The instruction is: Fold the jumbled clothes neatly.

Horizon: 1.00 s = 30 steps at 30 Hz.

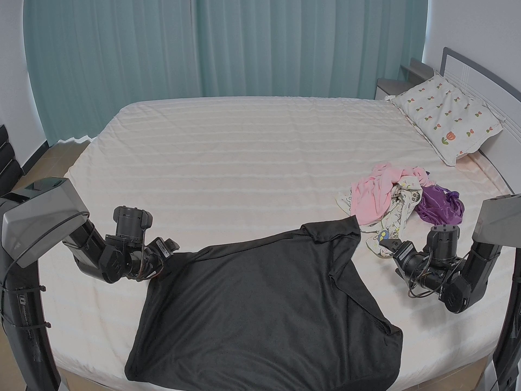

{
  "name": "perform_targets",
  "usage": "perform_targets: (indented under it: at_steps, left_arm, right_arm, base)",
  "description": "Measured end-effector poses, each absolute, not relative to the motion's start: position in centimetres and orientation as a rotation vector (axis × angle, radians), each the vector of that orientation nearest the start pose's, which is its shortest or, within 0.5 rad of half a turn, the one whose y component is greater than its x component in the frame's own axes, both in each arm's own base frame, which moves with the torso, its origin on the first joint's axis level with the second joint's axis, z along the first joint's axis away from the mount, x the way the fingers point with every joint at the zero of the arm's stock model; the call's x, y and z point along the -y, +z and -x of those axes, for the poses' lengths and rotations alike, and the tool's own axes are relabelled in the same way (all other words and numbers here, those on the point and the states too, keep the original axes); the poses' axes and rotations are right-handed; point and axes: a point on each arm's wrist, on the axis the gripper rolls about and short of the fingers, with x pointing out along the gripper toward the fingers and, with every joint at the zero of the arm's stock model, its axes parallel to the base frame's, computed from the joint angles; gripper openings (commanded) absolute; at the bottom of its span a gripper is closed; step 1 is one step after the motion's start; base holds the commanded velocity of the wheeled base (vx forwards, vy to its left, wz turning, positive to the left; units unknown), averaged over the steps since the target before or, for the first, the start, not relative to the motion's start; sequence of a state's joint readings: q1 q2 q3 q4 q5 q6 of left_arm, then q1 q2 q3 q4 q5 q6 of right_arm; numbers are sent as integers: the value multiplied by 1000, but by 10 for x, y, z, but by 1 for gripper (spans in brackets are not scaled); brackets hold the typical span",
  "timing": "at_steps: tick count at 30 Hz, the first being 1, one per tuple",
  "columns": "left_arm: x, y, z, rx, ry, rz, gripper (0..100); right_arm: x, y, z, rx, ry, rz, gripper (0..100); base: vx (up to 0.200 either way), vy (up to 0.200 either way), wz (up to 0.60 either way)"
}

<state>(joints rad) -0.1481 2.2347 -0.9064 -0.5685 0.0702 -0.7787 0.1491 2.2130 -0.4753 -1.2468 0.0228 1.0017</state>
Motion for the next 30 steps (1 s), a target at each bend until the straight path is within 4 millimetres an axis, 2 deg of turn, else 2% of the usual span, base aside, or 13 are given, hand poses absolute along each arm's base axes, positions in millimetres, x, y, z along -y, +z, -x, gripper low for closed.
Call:
perform_targets:
  at_steps: [2,3,11,22,30]
  left_arm:
    - [53,13,-372,-741,223,658,100]
    - [53,12,-373,-741,224,658,0]
    - [51,7,-394,-709,226,669,0]
    - [13,25,-432,-553,280,721,0]
    - [3,11,-452,-530,300,729,0]
  right_arm:
    - [-47,7,-312,-532,-91,-947,100]
    - [-47,7,-312,-532,-91,-947,100]
    - [-47,7,-312,-530,-91,-948,100]
    - [-47,7,-312,-529,-91,-950,100]
    - [-48,7,-312,-530,-91,-949,100]
  base:
    - [0,0,0]
    - [0,0,0]
    - [0,0,0]
    - [0,0,0]
    - [0,0,0]
